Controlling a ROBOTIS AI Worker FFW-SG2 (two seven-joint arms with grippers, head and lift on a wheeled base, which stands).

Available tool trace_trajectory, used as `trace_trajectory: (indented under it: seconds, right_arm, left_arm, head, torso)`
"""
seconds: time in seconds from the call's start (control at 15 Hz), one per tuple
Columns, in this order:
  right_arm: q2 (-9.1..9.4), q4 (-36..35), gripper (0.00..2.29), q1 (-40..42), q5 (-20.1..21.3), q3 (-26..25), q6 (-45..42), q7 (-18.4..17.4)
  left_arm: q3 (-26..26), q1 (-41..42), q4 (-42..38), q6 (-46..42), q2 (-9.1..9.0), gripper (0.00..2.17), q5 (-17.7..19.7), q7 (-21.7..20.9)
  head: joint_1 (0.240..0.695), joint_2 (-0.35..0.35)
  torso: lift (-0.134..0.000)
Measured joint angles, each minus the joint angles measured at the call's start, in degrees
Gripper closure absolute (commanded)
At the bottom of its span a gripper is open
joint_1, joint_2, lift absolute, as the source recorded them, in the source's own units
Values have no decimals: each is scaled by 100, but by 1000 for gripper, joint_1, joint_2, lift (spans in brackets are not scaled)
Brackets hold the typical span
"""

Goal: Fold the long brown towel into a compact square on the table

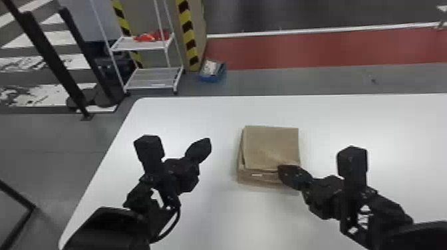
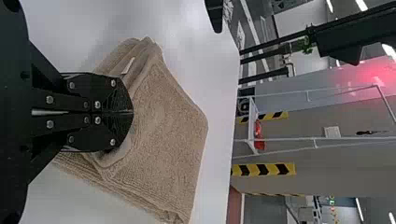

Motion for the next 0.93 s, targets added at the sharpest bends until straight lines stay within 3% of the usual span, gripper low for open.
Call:
trace_trajectory:
  seconds: [0.07, 0.13, 0.2, 0.27, 0.33, 0.4, 0.67, 0.93]
  right_arm:
    - [0, -115, 1744, 61, -43, -6, -4, 5]
    - [0, -314, 1237, 166, -162, -42, -80, 6]
    - [3, -571, 275, 303, -356, -142, -213, -4]
    - [6, -868, -2, 437, -604, -314, -330, -20]
    - [7, -1127, -2, 530, -787, -489, -391, -56]
    - [8, -1402, 26, 609, -914, -693, -432, -111]
    - [9, -2013, 60, 776, -1037, -1305, -463, -263]
    - [30, -2178, 63, 1194, -965, -1469, -1173, -702]
  left_arm:
    - [0, 4, -11, 0, 0, 1868, -1, 1]
    - [0, 10, -34, 0, -2, 1717, 0, 25]
    - [0, 20, -71, -14, -5, 1416, 3, 75]
    - [12, 43, -124, -84, -7, 819, 4, 100]
    - [28, 81, -182, -191, -7, 137, 4, 116]
    - [45, 148, -266, -339, -1, 6, -5, 134]
    - [20, 484, -728, -741, 22, 22, -263, 290]
    - [-131, 984, -1194, -1307, 10, 26, -443, 561]
  head:
    - [695, 150]
    - [695, 151]
    - [695, 151]
    - [695, 144]
    - [695, 135]
    - [695, 121]
    - [695, 63]
    - [695, 13]
  torso:
    - [-115]
    - [-115]
    - [-115]
    - [-115]
    - [-115]
    - [-115]
    - [-115]
    - [-115]
